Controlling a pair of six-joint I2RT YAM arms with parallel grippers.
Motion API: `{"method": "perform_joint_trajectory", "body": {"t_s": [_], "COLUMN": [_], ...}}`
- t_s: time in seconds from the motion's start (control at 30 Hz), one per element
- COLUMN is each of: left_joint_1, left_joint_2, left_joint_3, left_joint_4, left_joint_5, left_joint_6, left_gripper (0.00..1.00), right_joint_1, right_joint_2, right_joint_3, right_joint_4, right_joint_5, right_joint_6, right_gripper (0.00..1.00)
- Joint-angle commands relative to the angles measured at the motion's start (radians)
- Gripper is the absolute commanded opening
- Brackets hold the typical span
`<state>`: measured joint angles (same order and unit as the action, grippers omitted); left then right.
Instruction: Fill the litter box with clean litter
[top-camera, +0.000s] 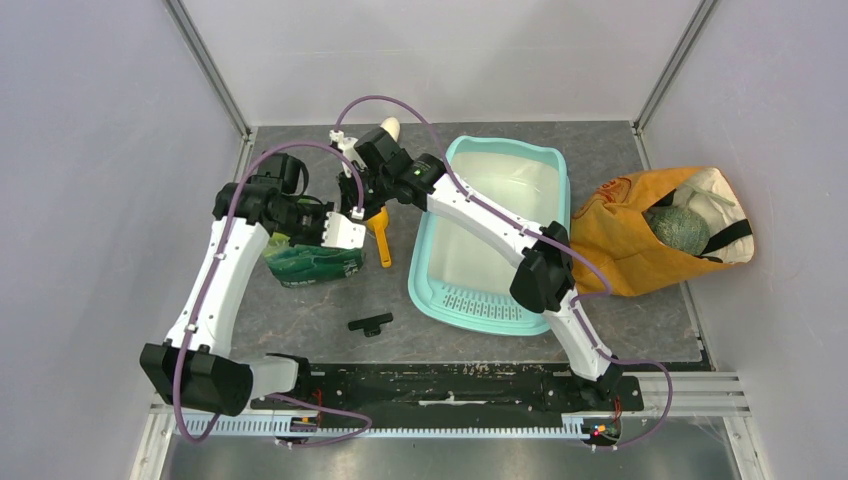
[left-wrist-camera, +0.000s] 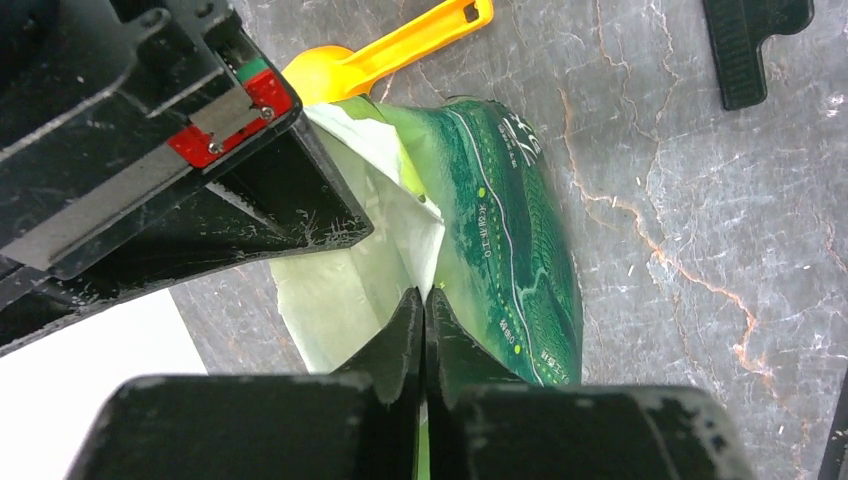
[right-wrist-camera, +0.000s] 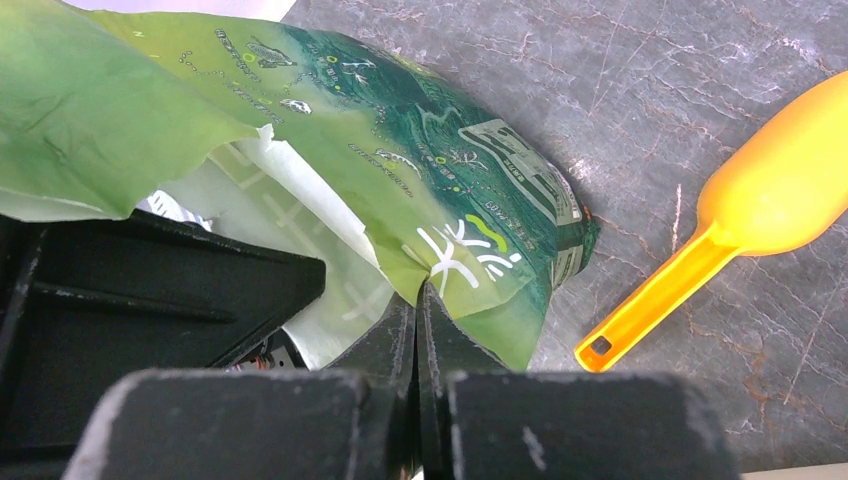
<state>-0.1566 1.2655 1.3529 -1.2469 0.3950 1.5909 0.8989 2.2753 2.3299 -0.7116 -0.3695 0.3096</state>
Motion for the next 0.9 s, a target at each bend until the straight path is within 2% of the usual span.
{"method": "perform_joint_trajectory", "body": {"t_s": [0.0,0.13,0.27,0.5,0.7,0.73,0.87], "left_joint_1": [-0.012,-0.014,-0.014,-0.015,-0.024,-0.024,-0.024], "left_joint_2": [-0.031,-0.018,0.006,0.007,-0.026,-0.032,-0.037], "left_joint_3": [0.058,0.141,0.187,0.174,0.104,0.099,0.080], "left_joint_4": [-0.054,-0.106,-0.130,-0.164,-0.121,-0.107,-0.068], "left_joint_5": [0.055,0.126,0.139,0.183,0.180,0.174,0.154], "left_joint_6": [0.020,0.016,0.031,0.047,0.028,0.011,-0.008], "left_gripper": [0.02,0.02,0.02,0.02,0.02,0.02,0.02], "right_joint_1": [0.009,0.009,0.012,0.020,0.018,0.018,0.018], "right_joint_2": [-0.045,-0.042,-0.019,-0.005,-0.015,-0.025,-0.080], "right_joint_3": [0.002,0.000,0.029,0.024,0.002,-0.001,-0.014], "right_joint_4": [0.101,0.139,0.172,0.218,0.223,0.203,0.107], "right_joint_5": [-0.032,-0.003,0.032,0.082,0.029,0.014,0.071], "right_joint_6": [0.054,0.104,0.159,0.241,0.271,0.259,0.201], "right_gripper": [0.00,0.00,0.00,0.00,0.00,0.05,0.43]}}
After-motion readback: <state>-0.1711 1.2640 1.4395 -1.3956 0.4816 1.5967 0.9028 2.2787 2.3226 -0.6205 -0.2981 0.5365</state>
